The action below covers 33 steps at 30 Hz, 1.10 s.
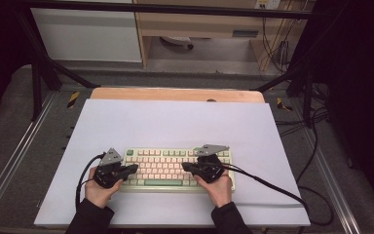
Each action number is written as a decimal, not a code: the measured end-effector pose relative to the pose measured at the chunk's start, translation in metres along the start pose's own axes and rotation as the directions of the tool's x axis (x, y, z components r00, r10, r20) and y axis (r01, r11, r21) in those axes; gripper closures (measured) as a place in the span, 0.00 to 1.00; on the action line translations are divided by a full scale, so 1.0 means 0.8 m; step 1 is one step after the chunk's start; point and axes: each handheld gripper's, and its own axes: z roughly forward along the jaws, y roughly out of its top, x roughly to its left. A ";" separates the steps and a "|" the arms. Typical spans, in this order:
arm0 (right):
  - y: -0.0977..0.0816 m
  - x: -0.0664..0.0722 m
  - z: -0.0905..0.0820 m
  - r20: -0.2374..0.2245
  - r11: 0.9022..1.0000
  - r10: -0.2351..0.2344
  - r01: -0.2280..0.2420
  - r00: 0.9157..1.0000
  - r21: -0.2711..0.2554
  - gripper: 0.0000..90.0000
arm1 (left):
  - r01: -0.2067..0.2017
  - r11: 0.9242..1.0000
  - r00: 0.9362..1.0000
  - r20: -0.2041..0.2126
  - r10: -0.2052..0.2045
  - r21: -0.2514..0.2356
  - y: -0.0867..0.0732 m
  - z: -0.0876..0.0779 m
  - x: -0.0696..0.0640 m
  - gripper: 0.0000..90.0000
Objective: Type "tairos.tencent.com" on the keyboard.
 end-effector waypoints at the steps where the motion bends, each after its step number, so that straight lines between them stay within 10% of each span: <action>1: 0.000 0.000 0.000 0.000 1.000 0.000 0.000 1.000 0.000 1.00 | -0.001 1.000 1.000 0.000 0.001 0.000 0.000 0.000 0.000 1.00; 13: 0.007 0.001 0.043 0.052 0.999 0.006 -0.009 0.999 0.053 1.00 | -0.005 1.000 1.000 0.003 0.005 0.000 0.001 0.000 -0.001 1.00; 33: 0.011 0.006 0.037 0.055 0.999 -0.021 0.018 0.998 0.049 1.00 | -0.013 1.000 1.000 0.003 0.013 0.002 0.001 0.000 -0.003 1.00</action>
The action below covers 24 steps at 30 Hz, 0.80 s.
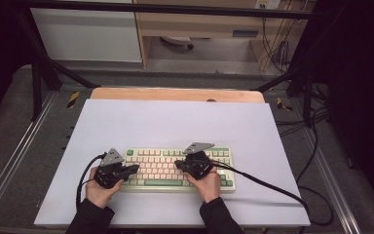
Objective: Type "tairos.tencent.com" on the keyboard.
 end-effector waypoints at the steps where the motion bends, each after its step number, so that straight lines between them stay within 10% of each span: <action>1: 0.001 0.000 -0.005 -0.002 1.000 -0.006 0.006 1.000 -0.001 1.00 | 0.000 1.000 1.000 0.000 0.000 0.000 0.000 0.000 0.000 1.00; 24: -0.018 -0.018 -0.051 -0.031 1.000 0.021 -0.022 0.999 -0.012 1.00 | -0.014 1.000 1.000 0.009 0.014 0.000 0.005 0.002 -0.008 1.00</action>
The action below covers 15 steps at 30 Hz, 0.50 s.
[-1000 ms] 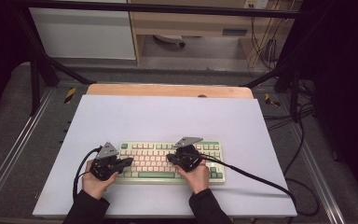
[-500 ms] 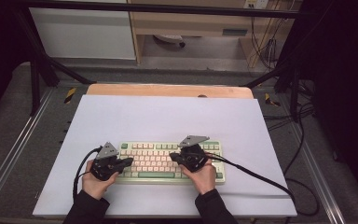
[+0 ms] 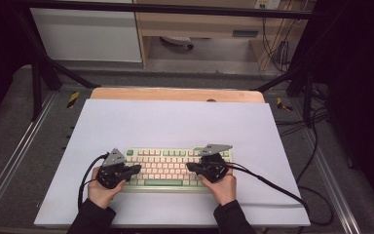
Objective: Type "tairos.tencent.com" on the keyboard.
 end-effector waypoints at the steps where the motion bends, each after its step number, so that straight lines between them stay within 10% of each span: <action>1: 0.000 0.000 0.000 0.000 1.000 0.000 0.000 1.000 0.000 1.00 | -0.002 1.000 1.000 0.000 0.002 0.000 0.001 0.000 -0.001 1.00; 15: -0.015 -0.008 -0.017 0.008 1.000 0.001 -0.001 1.000 0.003 1.00 | -0.014 1.000 1.000 0.000 0.014 0.000 0.011 0.004 -0.007 1.00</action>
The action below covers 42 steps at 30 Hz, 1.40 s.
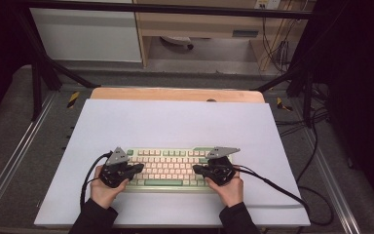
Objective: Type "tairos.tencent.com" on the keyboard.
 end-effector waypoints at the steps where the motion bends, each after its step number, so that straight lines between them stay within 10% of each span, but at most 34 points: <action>1: -0.001 0.000 -0.001 0.001 1.000 0.004 -0.004 1.000 0.003 1.00 | -0.001 1.000 1.000 0.000 0.001 -0.001 0.001 0.000 -0.001 1.00; 42: -0.021 -0.005 -0.014 0.006 1.000 0.017 -0.017 1.000 -0.002 1.00 | -0.042 0.998 0.999 -0.026 0.043 0.044 0.017 0.060 -0.013 1.00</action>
